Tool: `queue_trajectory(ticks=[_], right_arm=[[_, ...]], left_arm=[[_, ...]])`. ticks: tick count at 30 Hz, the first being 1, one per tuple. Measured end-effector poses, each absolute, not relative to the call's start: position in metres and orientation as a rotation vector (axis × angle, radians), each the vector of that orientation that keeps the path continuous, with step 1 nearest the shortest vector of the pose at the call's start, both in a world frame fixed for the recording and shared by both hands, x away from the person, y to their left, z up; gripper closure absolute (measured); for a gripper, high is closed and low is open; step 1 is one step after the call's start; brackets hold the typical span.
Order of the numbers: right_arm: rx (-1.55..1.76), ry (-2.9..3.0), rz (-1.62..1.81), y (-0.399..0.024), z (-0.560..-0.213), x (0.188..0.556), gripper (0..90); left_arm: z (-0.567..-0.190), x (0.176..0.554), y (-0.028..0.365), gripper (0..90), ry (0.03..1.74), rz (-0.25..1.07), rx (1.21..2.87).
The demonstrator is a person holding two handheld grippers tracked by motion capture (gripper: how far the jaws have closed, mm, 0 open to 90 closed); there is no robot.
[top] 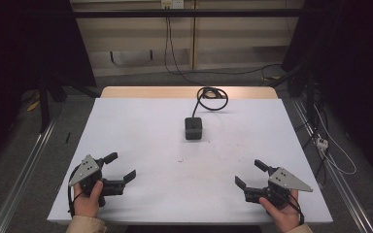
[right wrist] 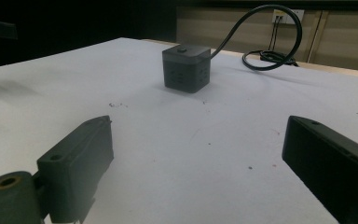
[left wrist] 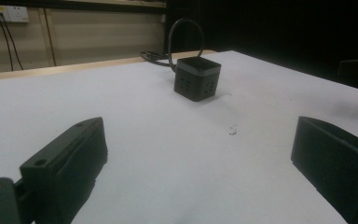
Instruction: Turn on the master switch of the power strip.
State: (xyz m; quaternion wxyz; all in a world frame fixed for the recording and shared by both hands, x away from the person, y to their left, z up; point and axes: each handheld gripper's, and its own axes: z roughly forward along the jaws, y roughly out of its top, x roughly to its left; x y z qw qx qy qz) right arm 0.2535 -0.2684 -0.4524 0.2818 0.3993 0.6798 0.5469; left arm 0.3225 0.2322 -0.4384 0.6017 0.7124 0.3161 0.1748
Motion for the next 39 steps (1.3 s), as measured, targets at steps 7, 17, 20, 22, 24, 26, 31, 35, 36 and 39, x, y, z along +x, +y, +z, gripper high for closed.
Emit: queue_trajectory(ticks=[7, 17, 20, 22, 24, 26, 31, 35, 36, 39], right_arm=[[1.069, 1.824, 1.466, -0.267, -0.452, 0.256, 8.0], [1.071, 1.842, 1.447, -0.263, -0.449, 0.263, 8.4], [1.074, 1.849, 1.440, -0.260, -0.448, 0.267, 8.4], [1.069, 1.852, 1.433, -0.258, -0.447, 0.270, 8.4], [1.069, 1.848, 1.429, -0.256, -0.446, 0.273, 8.4], [1.063, 1.847, 1.429, -0.254, -0.444, 0.276, 8.4], [1.060, 1.850, 1.425, -0.249, -0.442, 0.279, 8.4], [1.063, 1.864, 1.423, -0.247, -0.442, 0.282, 8.2], [1.064, 1.874, 1.423, -0.245, -0.442, 0.285, 8.1], [1.065, 1.875, 1.425, -0.242, -0.442, 0.289, 8.1]], left_arm=[[-0.438, 0.322, 0.234, 3.1, 0.730, 0.408, 1.652], [-0.437, 0.322, 0.230, 3.0, 0.710, 0.414, 1.644], [-0.437, 0.322, 0.230, 3.0, 0.710, 0.410, 1.643], [-0.437, 0.321, 0.230, 3.0, 0.704, 0.410, 1.648], [-0.437, 0.321, 0.230, 3.0, 0.702, 0.411, 1.649], [-0.437, 0.321, 0.231, 3.0, 0.704, 0.413, 1.641], [-0.438, 0.322, 0.232, 3.0, 0.708, 0.414, 1.645], [-0.438, 0.322, 0.233, 3.0, 0.709, 0.415, 1.644], [-0.438, 0.322, 0.233, 3.0, 0.712, 0.413, 1.635], [-0.437, 0.323, 0.232, 2.9, 0.716, 0.419, 1.628]])
